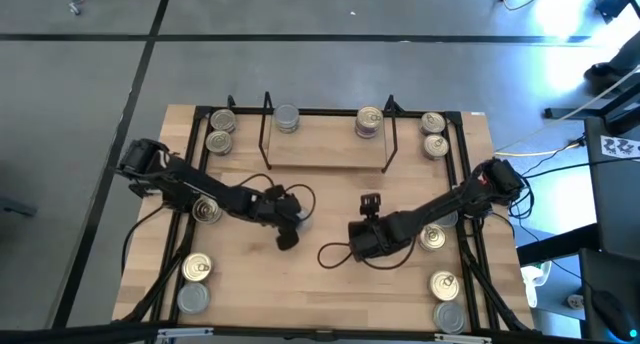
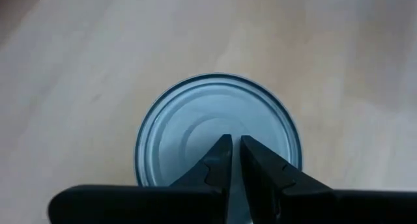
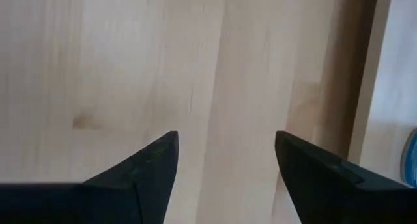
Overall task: Stack canned seafood by type on shelf
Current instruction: Put the green white tuna can on the shelf aligned with the stacked green white tuna cans
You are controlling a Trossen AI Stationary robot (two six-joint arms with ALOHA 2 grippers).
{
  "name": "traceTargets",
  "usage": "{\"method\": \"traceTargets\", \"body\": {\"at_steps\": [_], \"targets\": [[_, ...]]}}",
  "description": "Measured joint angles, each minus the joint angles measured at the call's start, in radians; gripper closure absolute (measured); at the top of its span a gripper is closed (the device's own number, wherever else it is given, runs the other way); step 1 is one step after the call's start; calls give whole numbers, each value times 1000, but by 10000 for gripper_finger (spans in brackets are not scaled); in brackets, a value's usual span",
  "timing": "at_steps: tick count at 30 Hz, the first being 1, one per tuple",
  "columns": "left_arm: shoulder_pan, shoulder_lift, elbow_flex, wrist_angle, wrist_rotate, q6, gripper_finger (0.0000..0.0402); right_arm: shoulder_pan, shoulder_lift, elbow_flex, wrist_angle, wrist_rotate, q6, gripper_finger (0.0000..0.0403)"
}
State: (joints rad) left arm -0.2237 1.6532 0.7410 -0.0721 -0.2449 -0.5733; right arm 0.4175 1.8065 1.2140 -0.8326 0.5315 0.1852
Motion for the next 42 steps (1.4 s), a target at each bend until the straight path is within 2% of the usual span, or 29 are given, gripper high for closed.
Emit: {"method": "traceTargets", "body": {"at_steps": [3,6,10,13,17,25,32,42], "targets": [[0,29,-2,131,11,39,369,9,0,0,4,0,4,149],[0,36,4,177,14,71,369,10,0,0,7,7,13,149],[-26,-17,72,-3,13,78,369,8,0,0,19,17,13,149],[-74,-77,88,-98,-50,84,369,8,0,0,33,16,12,149],[-132,-132,41,-97,-144,144,369,8,0,0,86,16,0,149],[-128,-138,-119,263,-158,283,369,8,0,0,265,-11,-48,149],[-114,-138,-202,353,-152,287,369,8,3,0,357,20,-107,149],[-103,-139,-272,488,-150,306,369,6,74,0,685,0,-384,149]]}}
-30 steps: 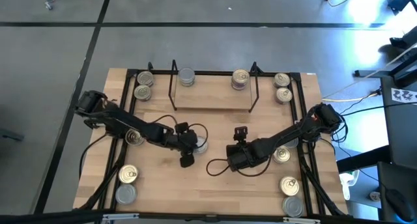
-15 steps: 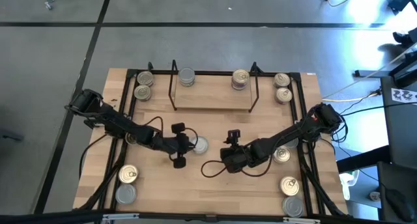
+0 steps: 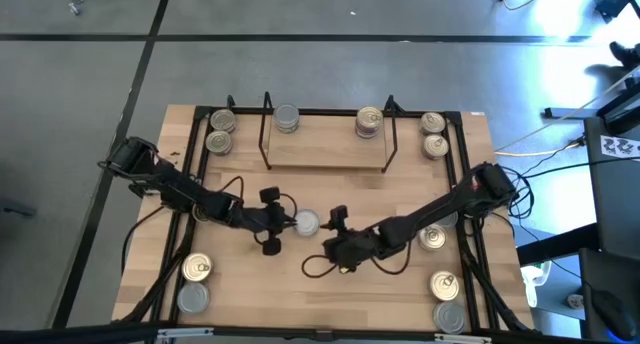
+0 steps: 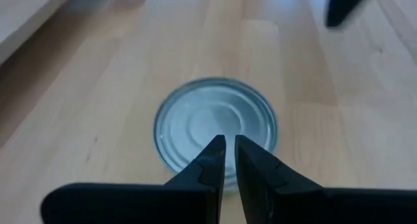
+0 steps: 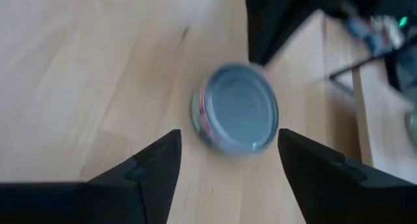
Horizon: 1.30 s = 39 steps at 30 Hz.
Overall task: Stack canned seafood by type on shelf
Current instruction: Put the green white tuna can on the shelf aligned with the stacked green white tuna cans
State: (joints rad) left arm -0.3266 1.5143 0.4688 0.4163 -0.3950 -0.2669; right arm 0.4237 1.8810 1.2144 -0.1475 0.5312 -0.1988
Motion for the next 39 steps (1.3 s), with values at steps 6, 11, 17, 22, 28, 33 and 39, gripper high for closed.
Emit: {"method": "traceTargets", "body": {"at_steps": [6,11,17,22,28,33,39], "targets": [[23,14,-28,35,0,-9,369,-26,43,0,131,-26,-89,149],[19,17,-28,35,18,-11,369,-43,48,0,139,-28,-94,149],[23,17,-28,18,24,-3,369,-59,48,0,145,-54,-94,149],[28,17,-28,21,26,-2,369,-60,48,0,145,-61,-92,149],[28,10,28,-72,58,-11,369,-60,48,0,145,-61,-91,149],[30,14,202,-408,68,-14,369,-60,48,0,143,-61,-89,149],[48,16,226,-484,72,5,369,-60,48,0,135,-62,-71,149]]}}
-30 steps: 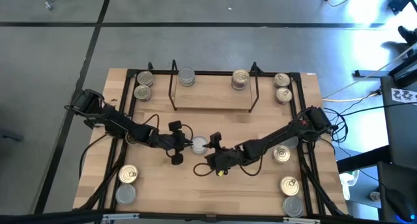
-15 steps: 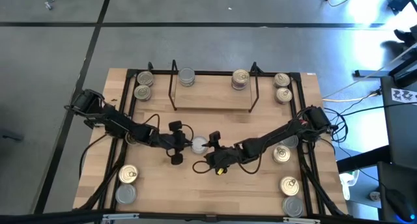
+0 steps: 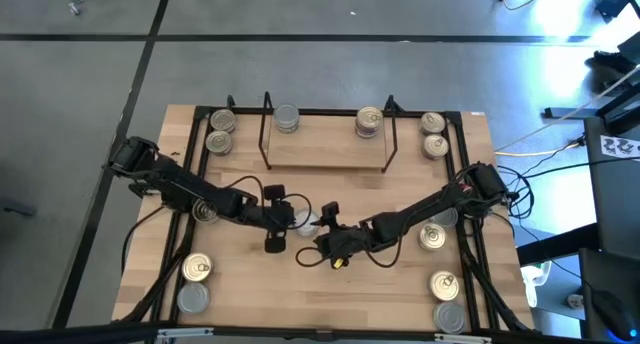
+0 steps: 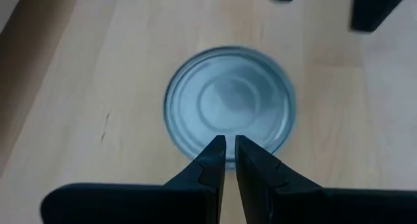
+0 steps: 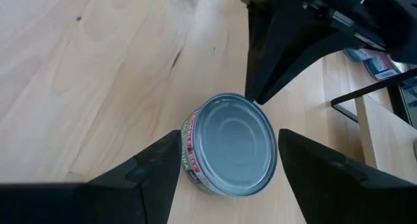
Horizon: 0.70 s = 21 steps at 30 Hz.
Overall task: Stack canned seafood by type on shelf
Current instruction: Put the green white tuna can on the shelf aligned with the stacked green white tuna cans
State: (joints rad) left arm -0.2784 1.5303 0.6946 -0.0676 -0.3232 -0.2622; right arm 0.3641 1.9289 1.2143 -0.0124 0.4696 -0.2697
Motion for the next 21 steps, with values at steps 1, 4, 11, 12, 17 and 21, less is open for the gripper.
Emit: {"method": "traceTargets", "body": {"at_steps": [1,4,11,12,17,21], "targets": [[4,2,-4,1,0,-1,369,0,0,0,-3,-1,2,149],[13,17,-23,50,10,3,369,0,0,0,-20,-9,5,149],[14,49,-37,90,29,-3,369,0,0,0,-44,-10,15,149],[14,49,-40,91,28,-8,369,0,0,0,-43,-10,17,149],[18,47,-64,115,25,-16,369,0,0,0,-43,-16,19,149],[14,44,-124,208,22,-13,369,1,26,0,-41,-27,5,149]]}}
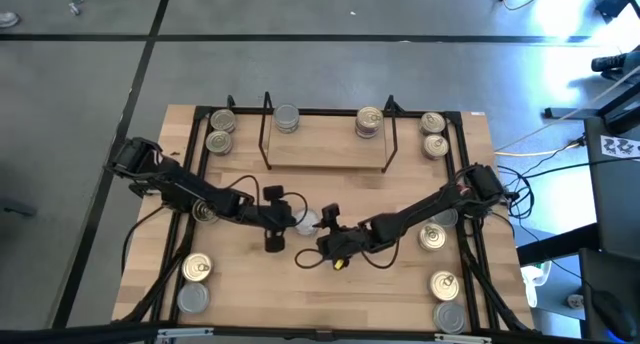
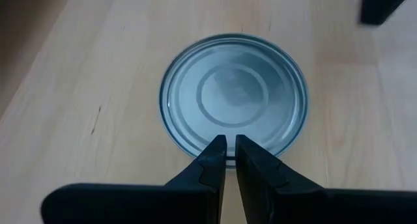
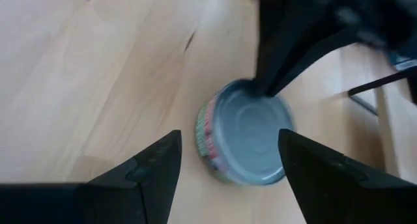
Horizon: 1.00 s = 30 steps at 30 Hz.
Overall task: Stack canned seafood by type on shelf
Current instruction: Put the green white tuna can on the shelf aligned with the stacked green white tuna cans
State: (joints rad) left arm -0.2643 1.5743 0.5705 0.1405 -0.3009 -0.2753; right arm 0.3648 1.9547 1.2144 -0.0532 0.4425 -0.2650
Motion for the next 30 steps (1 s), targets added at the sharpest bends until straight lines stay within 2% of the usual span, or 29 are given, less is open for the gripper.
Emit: {"method": "traceTargets", "body": {"at_steps": [3,6,14,22,30], "targets": [[-8,-1,-40,67,-7,-12,369,2,38,0,4,-1,-37,149],[-8,0,-71,122,-6,-22,369,2,64,0,11,50,-65,149],[-8,0,-79,133,-2,-12,369,1,83,0,75,108,-234,149],[-8,2,-79,134,-1,-4,369,1,83,0,73,109,-365,149],[-8,2,-91,153,0,2,369,-28,112,0,82,72,-373,149]]}}
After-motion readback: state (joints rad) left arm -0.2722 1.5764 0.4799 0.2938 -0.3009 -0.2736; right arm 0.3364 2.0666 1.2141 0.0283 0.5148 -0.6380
